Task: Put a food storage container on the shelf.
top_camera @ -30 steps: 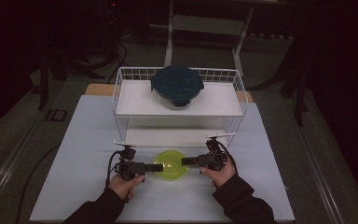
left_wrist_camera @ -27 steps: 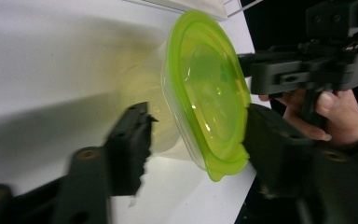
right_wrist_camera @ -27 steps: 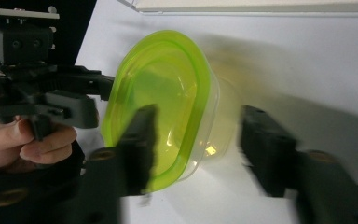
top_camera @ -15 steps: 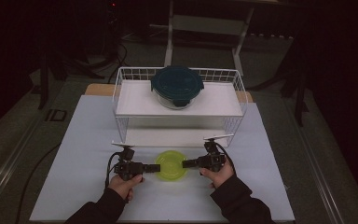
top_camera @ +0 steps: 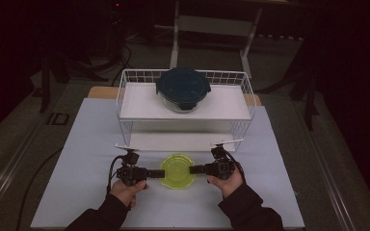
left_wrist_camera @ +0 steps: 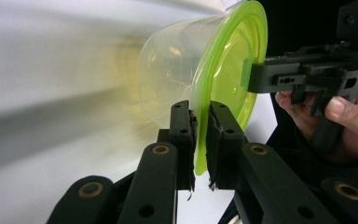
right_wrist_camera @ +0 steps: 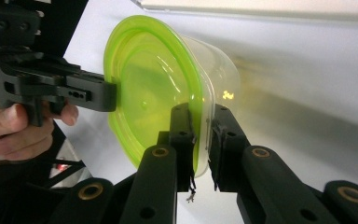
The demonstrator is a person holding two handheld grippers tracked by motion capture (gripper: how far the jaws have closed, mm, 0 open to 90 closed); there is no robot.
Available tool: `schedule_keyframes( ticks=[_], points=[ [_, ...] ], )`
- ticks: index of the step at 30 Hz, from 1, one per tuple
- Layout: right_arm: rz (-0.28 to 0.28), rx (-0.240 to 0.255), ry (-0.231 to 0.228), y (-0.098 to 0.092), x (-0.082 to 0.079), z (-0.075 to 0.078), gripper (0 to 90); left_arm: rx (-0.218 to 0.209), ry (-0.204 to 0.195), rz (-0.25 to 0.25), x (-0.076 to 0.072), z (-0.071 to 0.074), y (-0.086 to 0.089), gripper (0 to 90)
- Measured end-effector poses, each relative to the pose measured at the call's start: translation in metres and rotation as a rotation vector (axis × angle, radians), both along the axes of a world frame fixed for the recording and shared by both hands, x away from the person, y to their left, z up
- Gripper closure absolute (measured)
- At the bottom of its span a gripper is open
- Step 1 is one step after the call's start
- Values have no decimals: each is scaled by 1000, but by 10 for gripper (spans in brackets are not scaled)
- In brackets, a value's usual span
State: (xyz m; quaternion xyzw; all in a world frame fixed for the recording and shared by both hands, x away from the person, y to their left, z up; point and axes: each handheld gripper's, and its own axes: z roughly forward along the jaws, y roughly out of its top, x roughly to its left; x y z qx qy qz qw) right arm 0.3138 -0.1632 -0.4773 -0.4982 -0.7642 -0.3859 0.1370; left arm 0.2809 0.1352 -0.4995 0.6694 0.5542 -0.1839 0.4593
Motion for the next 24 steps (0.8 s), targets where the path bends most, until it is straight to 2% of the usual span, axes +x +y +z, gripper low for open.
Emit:
schedule_keyframes(
  ticks=[2, 5, 9, 18, 24],
  points=[
    [0, -4, -29, 0, -3, 9, 806, -8, -15, -4, -1, 8, 1, 811],
    [-4, -2, -45, 0, -5, 22, 806, -12, -37, -4, -2, 18, 0, 812],
    [-4, -6, -75, 0, -8, 36, 806, -8, -78, -9, -4, 33, 1, 811],
    [-6, 19, -147, 0, -19, 71, 807, 5, -145, -17, -11, 70, 2, 811],
    [-3, 37, -199, 0, -22, 99, 807, 26, -215, -16, -14, 104, 3, 811]
  ],
)
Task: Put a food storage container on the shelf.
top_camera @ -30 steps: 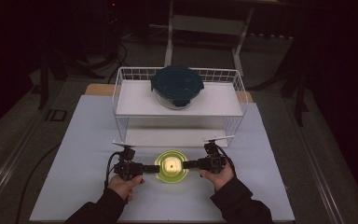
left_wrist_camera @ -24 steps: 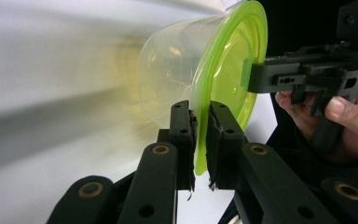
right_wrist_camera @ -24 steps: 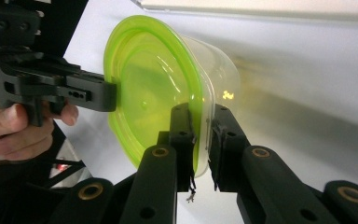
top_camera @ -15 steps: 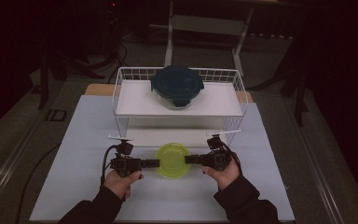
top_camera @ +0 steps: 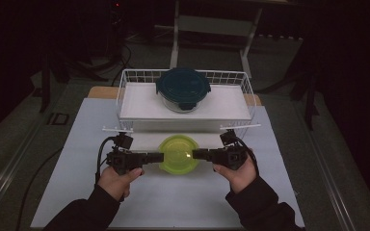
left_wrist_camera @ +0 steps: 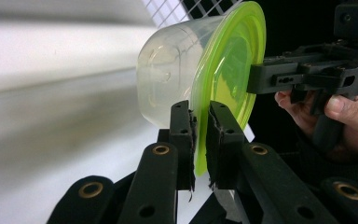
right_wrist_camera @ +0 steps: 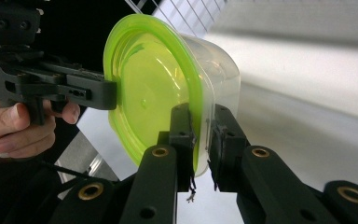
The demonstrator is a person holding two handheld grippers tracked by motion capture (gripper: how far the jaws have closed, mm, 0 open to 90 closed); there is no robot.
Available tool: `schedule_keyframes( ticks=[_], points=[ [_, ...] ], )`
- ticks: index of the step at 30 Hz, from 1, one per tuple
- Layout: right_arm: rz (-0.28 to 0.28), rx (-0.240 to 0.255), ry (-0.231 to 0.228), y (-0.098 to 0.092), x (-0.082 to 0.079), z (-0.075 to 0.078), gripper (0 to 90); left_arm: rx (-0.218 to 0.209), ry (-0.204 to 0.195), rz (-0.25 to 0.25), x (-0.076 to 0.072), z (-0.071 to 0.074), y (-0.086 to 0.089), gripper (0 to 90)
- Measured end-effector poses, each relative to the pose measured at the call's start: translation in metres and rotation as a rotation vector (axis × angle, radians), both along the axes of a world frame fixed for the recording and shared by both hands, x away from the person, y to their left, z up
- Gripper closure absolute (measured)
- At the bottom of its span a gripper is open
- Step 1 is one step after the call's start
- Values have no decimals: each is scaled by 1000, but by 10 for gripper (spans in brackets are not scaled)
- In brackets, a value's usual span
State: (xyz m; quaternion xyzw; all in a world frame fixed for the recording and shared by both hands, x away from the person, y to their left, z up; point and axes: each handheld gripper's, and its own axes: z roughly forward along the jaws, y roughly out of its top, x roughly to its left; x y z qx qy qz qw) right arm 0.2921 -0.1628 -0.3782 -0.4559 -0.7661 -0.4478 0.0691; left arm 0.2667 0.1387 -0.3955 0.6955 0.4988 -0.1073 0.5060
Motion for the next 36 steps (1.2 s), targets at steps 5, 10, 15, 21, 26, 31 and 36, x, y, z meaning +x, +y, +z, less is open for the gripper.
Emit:
schedule_keyframes(
  ticks=[5, 10, 15, 21, 26, 31, 36],
  points=[
    [0, 13, -45, 2, 0, 25, 807, 3, -49, 8, -1, 24, 2, 811],
    [-4, 12, -97, 4, 1, 48, 807, -3, -94, 20, 2, 50, 3, 812],
    [-14, 24, -160, 6, 7, 77, 807, -9, -157, 47, 7, 77, 5, 813],
    [-22, 44, -195, 7, 21, 106, 807, -2, -214, 61, 21, 106, 4, 814],
    [-56, 55, -226, 5, 33, 124, 806, -11, -231, 67, 34, 121, 1, 813],
    [-78, 53, -230, 6, 46, 132, 804, 7, -230, 75, 50, 136, 0, 814],
    [-118, 50, -236, 10, 67, 140, 802, 17, -209, 104, 74, 143, -2, 811]
  ],
)
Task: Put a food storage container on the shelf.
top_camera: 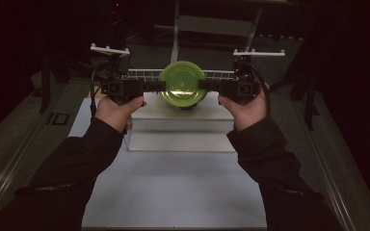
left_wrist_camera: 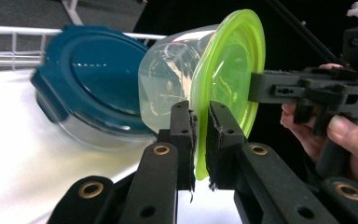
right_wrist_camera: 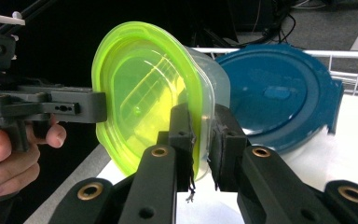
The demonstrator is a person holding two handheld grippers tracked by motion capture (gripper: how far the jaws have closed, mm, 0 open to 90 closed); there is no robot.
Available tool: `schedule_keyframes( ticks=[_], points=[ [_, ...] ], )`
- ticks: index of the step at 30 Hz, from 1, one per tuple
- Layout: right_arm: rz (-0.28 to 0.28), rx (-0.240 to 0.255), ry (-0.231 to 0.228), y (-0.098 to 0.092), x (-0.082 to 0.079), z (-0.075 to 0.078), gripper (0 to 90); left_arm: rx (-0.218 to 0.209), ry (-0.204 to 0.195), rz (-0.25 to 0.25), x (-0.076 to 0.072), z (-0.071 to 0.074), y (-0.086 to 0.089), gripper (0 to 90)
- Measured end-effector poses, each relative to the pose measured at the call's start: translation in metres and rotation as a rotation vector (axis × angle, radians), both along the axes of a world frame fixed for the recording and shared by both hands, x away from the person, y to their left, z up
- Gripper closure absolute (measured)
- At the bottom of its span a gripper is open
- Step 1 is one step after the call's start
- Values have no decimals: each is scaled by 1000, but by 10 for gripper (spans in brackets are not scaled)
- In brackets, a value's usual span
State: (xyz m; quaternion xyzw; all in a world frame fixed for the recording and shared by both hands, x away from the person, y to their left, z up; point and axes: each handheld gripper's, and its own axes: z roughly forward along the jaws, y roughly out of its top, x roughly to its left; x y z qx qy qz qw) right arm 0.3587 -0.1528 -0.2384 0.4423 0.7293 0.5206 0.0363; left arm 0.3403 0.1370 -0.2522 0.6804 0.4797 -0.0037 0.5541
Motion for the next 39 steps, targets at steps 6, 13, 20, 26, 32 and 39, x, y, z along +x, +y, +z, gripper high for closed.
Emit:
schedule_keyframes(
  ticks=[6, 13, 20, 26, 32, 39],
  points=[
    [-18, 7, 47, 1, 19, -1, 801, 8, 34, 3, 20, 1, 0, 811],
    [-50, -17, 74, 6, 37, 0, 801, 2, 84, 8, 42, -1, 1, 806],
    [-65, -35, 91, 6, 47, -3, 797, 1, 104, 7, 54, -7, 0, 798],
    [-82, -53, 104, 9, 52, 1, 797, -19, 116, 12, 60, -9, 0, 789],
    [-80, -42, 118, 8, 55, 1, 788, -39, 110, 8, 60, -9, 1, 745],
    [-102, -24, 121, 8, 62, 0, 698, -38, 103, 11, 64, -6, -3, 717]
  ],
)
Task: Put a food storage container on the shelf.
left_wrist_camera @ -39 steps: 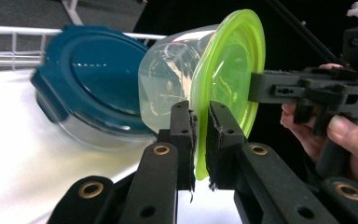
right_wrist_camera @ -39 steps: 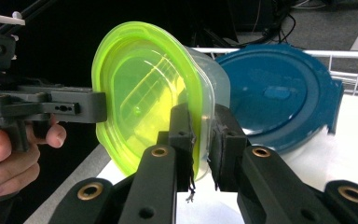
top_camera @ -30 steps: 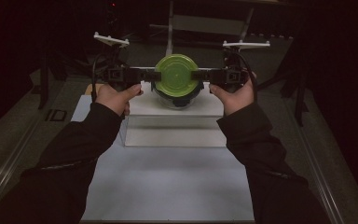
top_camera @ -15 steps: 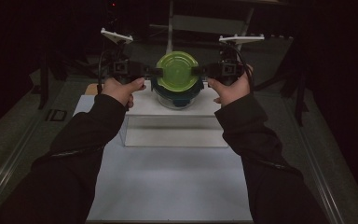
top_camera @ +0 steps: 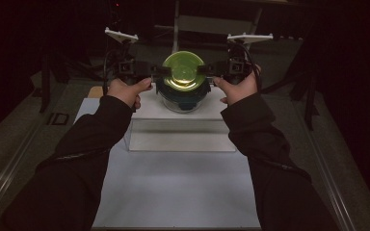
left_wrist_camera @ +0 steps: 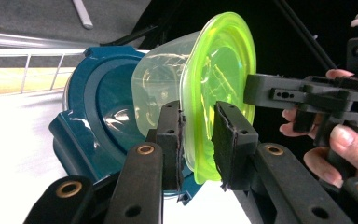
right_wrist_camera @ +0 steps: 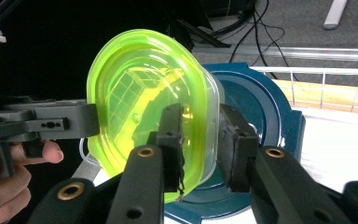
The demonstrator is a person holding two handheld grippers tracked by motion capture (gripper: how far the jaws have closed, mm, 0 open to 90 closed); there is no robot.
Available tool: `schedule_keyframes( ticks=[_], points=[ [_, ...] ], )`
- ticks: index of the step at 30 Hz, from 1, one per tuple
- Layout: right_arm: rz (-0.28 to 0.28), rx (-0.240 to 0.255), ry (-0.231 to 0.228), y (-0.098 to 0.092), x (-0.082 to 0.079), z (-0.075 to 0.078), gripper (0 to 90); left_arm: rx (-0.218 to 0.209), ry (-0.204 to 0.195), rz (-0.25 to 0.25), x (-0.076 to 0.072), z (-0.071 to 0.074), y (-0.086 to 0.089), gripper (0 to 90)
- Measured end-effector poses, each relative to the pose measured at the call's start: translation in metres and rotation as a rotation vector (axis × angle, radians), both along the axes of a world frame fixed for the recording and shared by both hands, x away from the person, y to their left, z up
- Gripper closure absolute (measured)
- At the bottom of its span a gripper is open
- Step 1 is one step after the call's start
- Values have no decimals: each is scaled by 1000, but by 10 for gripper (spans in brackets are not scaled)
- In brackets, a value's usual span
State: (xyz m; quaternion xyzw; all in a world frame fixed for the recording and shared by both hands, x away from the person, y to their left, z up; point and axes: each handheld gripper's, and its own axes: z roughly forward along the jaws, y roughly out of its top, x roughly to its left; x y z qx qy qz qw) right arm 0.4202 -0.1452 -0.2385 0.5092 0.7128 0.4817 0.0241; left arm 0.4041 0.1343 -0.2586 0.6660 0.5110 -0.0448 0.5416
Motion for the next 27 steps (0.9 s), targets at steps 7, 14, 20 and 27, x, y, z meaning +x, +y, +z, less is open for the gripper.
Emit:
schedule_keyframes(
  ticks=[7, 14, 20, 27],
  points=[
    [-10, -10, 12, 5, 6, -1, 632, -7, 13, 10, 11, -5, 1, 666],
    [-4, -3, 10, 4, 12, -3, 495, 6, 11, -9, 15, -5, -1, 524],
    [1, -13, -27, 6, 10, 1, 393, 21, -36, -40, 17, -5, -1, 335],
    [42, -34, -49, 10, 5, 5, 288, 13, -85, -53, 11, -7, 0, 159]
  ],
)
